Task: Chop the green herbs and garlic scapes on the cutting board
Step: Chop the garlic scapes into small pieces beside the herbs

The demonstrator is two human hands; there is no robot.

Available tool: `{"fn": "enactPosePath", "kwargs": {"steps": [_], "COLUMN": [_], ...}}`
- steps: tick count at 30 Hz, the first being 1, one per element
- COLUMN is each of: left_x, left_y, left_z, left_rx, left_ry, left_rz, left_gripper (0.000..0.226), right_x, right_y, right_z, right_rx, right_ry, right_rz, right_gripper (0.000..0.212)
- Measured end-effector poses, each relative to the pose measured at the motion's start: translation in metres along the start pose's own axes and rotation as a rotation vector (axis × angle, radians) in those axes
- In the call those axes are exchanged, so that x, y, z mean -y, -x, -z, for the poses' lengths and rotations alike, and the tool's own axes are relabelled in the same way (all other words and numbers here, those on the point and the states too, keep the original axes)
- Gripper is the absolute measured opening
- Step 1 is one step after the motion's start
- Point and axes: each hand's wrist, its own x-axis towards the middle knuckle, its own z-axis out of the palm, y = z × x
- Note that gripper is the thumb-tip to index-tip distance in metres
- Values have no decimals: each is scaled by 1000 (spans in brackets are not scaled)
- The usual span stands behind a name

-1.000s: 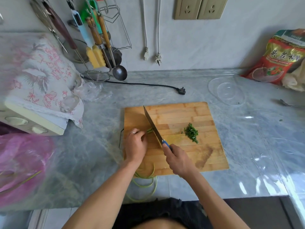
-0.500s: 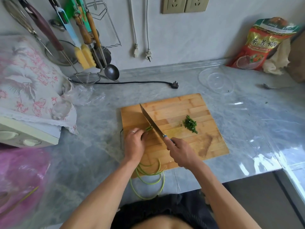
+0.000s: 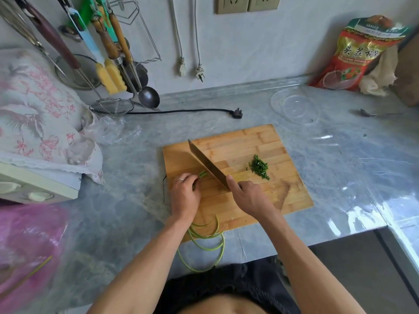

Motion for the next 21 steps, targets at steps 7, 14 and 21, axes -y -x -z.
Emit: {"fn": "enactPosePath", "kwargs": {"steps": [7, 14, 21], "left_x": [2, 0, -5], "left_y": [3, 3, 3], "left_z": [-2, -3, -3], "left_rx": [-2, -20, -13], "left_ry": [-8, 12, 0], "left_rz": [-1, 26, 51], "left_gripper": [10, 10, 7], "right_x": [-5, -8, 0], "right_y": [-3, -2, -1], "right_z": [-3, -13, -13], "right_rx": [-9, 39, 60], "right_ry": [-16, -61, -93], "right_rz": [17, 30, 62], "right_gripper": [62, 65, 61]}}
